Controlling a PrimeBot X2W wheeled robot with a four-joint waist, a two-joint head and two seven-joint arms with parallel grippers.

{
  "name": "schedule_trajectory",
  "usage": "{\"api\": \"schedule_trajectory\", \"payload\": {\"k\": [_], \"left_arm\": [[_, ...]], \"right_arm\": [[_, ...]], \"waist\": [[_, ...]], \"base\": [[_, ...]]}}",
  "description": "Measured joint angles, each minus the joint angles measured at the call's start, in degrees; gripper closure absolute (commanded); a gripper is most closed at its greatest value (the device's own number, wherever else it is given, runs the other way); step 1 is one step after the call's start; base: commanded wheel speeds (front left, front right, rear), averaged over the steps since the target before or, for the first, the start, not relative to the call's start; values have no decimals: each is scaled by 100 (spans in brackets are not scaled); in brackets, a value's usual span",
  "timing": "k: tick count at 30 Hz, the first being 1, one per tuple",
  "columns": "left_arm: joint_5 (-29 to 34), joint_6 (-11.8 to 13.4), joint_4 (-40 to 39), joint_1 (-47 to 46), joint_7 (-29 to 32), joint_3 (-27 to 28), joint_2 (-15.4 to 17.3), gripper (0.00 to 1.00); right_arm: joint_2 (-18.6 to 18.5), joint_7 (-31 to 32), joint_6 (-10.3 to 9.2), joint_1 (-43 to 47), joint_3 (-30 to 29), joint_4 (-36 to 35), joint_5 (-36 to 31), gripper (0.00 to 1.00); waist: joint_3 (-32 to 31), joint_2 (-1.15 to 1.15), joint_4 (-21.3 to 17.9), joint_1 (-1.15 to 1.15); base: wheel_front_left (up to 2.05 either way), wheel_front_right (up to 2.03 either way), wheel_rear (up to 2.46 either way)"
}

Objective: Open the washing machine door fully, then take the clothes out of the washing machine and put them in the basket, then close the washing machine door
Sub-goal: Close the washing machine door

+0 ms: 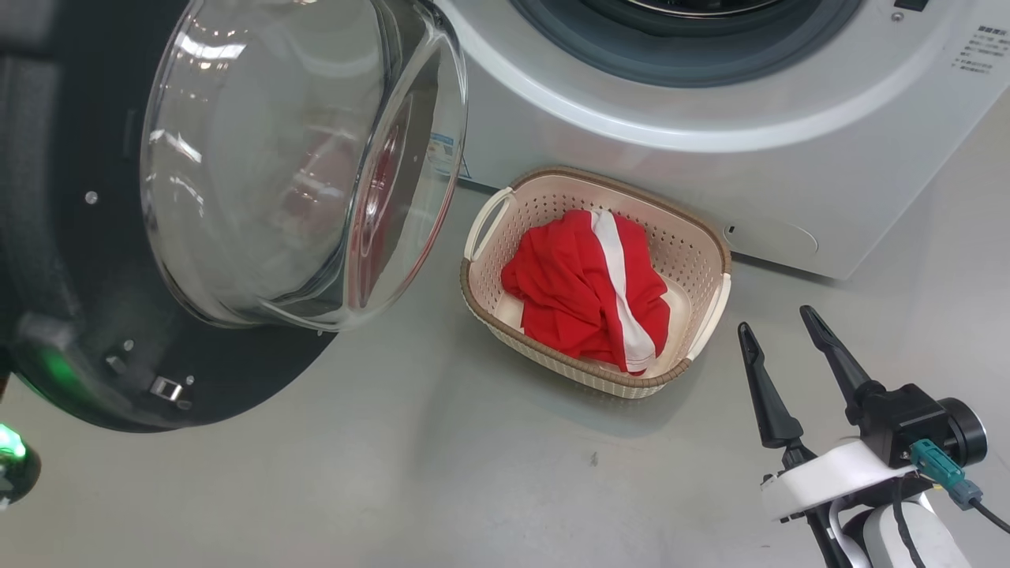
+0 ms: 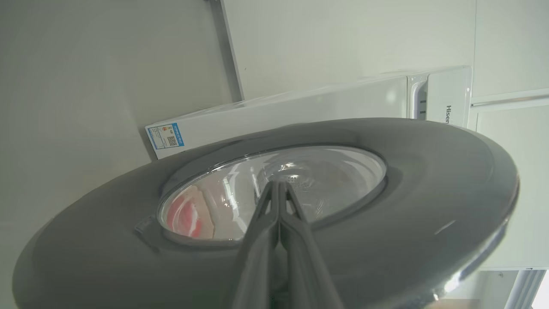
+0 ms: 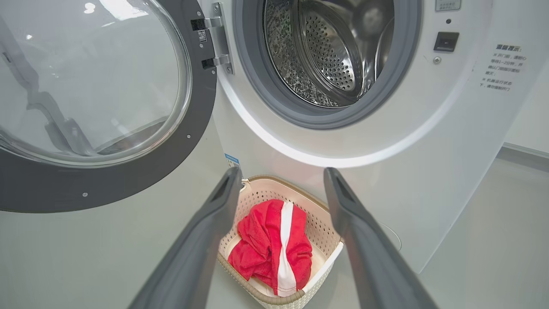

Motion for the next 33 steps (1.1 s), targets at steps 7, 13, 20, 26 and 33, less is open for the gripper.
{"api": "schedule_trajectory", "payload": {"k": [7,13,20,26,33], "left_arm": [[-1,-60,-350,155,314,-56,-41,100],[0,-67,-682,285,494,-113,-122,100],[1,-67,-1177,530,695,-108,-214,100],[43,-67,-1705,669,862,-118,-352,100],[59,-67,-2213,875,984,-116,-487,100]], "right_arm": [[5,-5,-51,-8,-3,-9,1,0],[9,-8,-57,-19,-29,-15,1,0],[49,-41,-57,-141,-4,-25,8,0],[54,-84,-58,-158,-2,-22,8,0],[125,-101,-57,-243,46,-4,9,0]], "waist": [[37,0,-35,0],[59,0,-62,0],[85,0,-137,0],[117,0,-271,0],[144,0,-439,0]], "base": [[0,0,0],[0,0,0],[0,0,0],[0,0,0],[0,0,0]]}}
